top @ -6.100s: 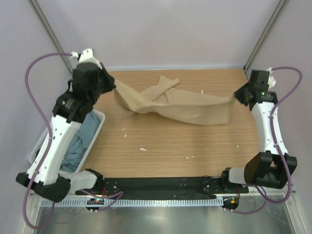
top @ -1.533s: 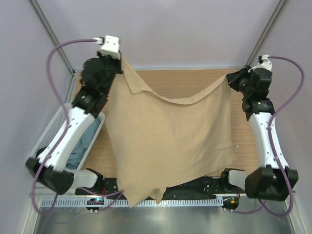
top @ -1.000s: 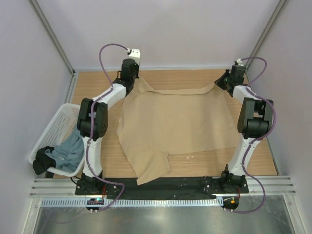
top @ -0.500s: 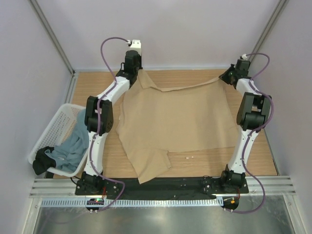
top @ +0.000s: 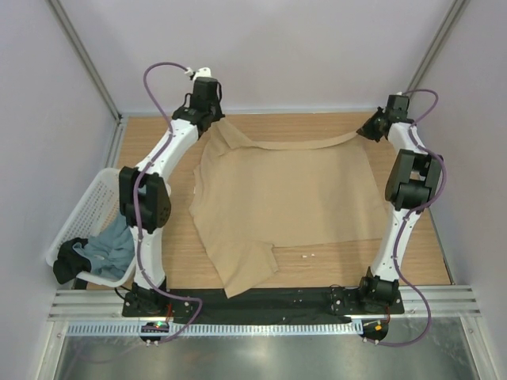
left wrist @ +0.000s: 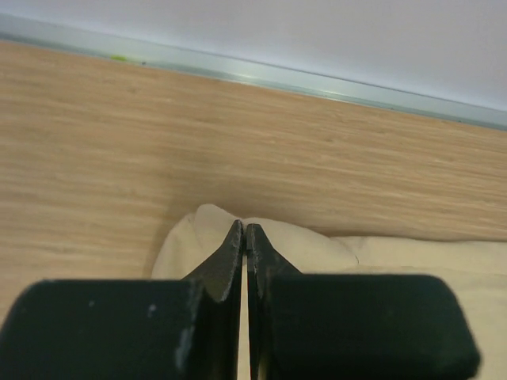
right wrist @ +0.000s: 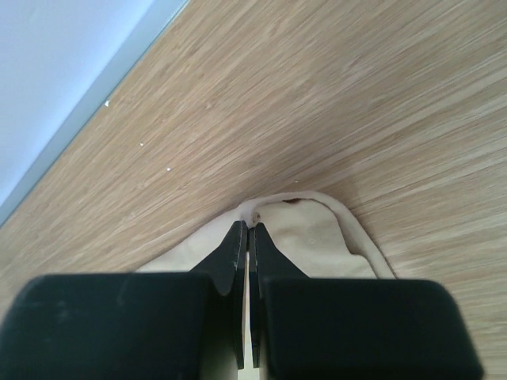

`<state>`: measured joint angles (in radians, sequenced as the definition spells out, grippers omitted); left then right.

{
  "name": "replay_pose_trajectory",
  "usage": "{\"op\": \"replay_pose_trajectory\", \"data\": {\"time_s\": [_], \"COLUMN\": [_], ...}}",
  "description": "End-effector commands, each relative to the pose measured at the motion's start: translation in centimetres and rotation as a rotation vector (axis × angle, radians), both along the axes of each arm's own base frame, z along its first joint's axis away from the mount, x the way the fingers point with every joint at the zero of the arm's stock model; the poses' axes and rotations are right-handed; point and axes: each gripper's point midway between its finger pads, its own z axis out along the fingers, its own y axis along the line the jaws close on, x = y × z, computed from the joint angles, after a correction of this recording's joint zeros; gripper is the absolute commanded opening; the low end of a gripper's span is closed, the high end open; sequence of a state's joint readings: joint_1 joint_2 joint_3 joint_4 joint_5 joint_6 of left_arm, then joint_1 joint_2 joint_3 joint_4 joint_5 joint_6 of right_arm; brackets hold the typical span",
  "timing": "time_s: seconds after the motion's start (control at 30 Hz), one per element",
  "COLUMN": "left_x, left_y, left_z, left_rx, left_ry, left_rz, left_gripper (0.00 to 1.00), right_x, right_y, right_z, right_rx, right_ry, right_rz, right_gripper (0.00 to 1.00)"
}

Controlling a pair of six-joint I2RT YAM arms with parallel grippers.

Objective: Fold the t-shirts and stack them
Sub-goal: Flatten the tshirt out, then fold the tshirt

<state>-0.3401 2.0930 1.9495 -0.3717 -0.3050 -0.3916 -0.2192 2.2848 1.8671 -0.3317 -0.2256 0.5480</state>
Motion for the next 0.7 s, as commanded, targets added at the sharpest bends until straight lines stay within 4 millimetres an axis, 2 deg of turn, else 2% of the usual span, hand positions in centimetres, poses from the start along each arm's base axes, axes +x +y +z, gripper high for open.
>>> {"op": "replay_pose_trajectory", "data": {"time_s": [0.0, 0.07, 0.1, 0.17, 0.2, 0.23, 0.27, 0.3, 0.33, 0.4, 0.43, 0.47, 0.67], "left_x": [-4.2, -6.0, -6.8, -8.3, -9.4, -10.0, -10.6, -11.6, -12.2, -13.6, -14.7, -15.4, -18.7], "left_y": [1.3, 1.6, 1.6, 1.4, 1.2, 1.1, 1.0, 0.9, 0.9, 1.3, 1.7, 1.9, 2.7], "left_z": [4.1, 3.6, 2.7, 2.7, 1.4, 1.7, 1.4, 0.0, 0.1, -1.4, -2.1, -2.6, -4.2], "left_rx": [-0.1, -0.121, -0.134, -0.19, -0.204, -0.234, -0.246, -0.255, -0.272, -0.264, -0.249, -0.248, -0.261], "left_ry": [0.045, 0.102, 0.138, 0.17, 0.214, 0.217, 0.231, 0.273, 0.281, 0.341, 0.385, 0.41, 0.457], "left_rz": [0.093, 0.114, 0.117, 0.13, 0.122, 0.126, 0.125, 0.125, 0.128, 0.15, 0.168, 0.18, 0.2], "left_gripper": [0.0, 0.0, 0.0, 0.0, 0.0, 0.0, 0.0, 0.0, 0.0, 0.0, 0.0, 0.0, 0.0], "right_x": [0.4, 0.0, -0.1, -0.7, -1.1, -1.3, -1.6, -1.8, -2.1, -2.7, -2.9, -3.4, -4.3], "right_y": [-0.8, -0.9, -0.9, -1.1, -1.2, -1.5, -1.7, -1.9, -1.9, -1.9, -2.0, -2.0, -1.9], "right_z": [3.4, 3.4, 3.4, 3.0, 2.7, 2.6, 2.5, 2.3, 2.4, 2.2, 2.8, 2.2, 2.4], "right_rx": [0.022, 0.026, 0.023, 0.016, 0.014, 0.01, 0.004, 0.006, 0.009, 0.003, -0.008, -0.009, -0.014], "right_ry": [-0.027, -0.008, -0.002, 0.024, 0.044, 0.052, 0.063, 0.074, 0.08, 0.095, 0.087, 0.104, 0.113], "right_rz": [-0.019, -0.016, -0.012, -0.007, -0.007, -0.009, -0.01, -0.017, -0.014, -0.01, -0.012, -0.013, -0.009], "right_gripper": [0.01, 0.01, 0.01, 0.01, 0.01, 0.01, 0.01, 0.01, 0.01, 0.01, 0.01, 0.01, 0.01]}}
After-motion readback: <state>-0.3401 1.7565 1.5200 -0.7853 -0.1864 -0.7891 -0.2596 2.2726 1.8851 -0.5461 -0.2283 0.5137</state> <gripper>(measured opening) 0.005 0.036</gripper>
